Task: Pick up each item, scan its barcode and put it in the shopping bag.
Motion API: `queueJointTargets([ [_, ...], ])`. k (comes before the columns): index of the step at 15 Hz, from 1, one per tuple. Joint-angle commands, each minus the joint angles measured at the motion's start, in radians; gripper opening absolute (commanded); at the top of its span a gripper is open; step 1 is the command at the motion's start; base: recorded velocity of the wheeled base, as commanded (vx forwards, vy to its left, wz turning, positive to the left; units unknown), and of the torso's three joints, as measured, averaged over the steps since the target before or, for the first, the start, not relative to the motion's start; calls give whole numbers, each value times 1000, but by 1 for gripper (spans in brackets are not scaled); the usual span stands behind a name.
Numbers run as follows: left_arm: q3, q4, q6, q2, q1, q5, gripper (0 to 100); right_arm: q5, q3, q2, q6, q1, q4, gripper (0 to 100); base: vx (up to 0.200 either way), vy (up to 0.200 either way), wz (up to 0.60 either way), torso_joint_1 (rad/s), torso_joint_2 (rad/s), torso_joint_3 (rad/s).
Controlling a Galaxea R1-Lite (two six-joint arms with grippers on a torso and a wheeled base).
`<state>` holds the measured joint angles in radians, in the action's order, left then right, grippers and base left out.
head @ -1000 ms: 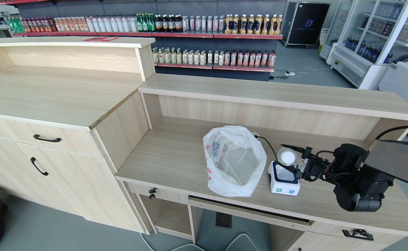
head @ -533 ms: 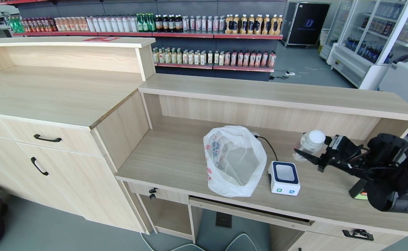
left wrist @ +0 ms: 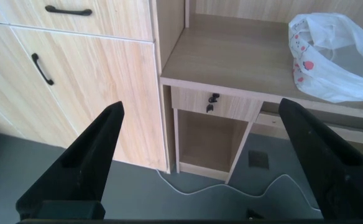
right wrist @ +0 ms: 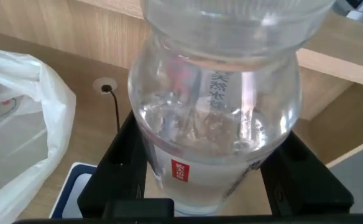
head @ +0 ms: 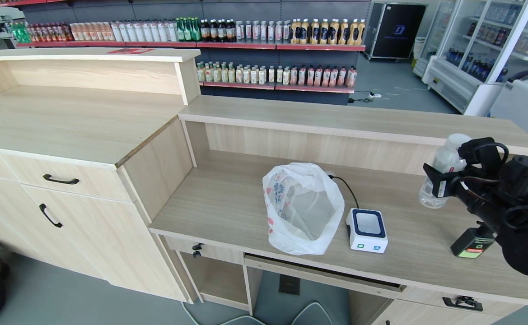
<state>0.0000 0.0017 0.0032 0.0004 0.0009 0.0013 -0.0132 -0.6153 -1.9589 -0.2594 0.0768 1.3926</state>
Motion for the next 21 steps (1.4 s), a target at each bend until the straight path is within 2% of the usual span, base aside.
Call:
queueJointTargets([
  [1,0,0,0,0,1,0,100,67,35,28,9,-19,8,0,0,0,0,0,0,0],
  [5,0,0,0,0,1,0,100,71,48,17,8,-19,33,0,0,0,0,0,0,0],
  [8,0,0,0,0,1,0,100,142,58,5,-1,-19,48,0,0,0,0,0,0,0],
  [12,0,0,0,0,1,0,100,139,66,8,-35,-19,62,0,0,0,0,0,0,0],
  [18,0,0,0,0,1,0,100,142,-4,-64,-57,-51,88,0,0,0,600,3,4,2],
  [21,0,0,0,0,1,0,100,128,-69,-158,-29,-78,163,0,0,0,600,4,2,2],
])
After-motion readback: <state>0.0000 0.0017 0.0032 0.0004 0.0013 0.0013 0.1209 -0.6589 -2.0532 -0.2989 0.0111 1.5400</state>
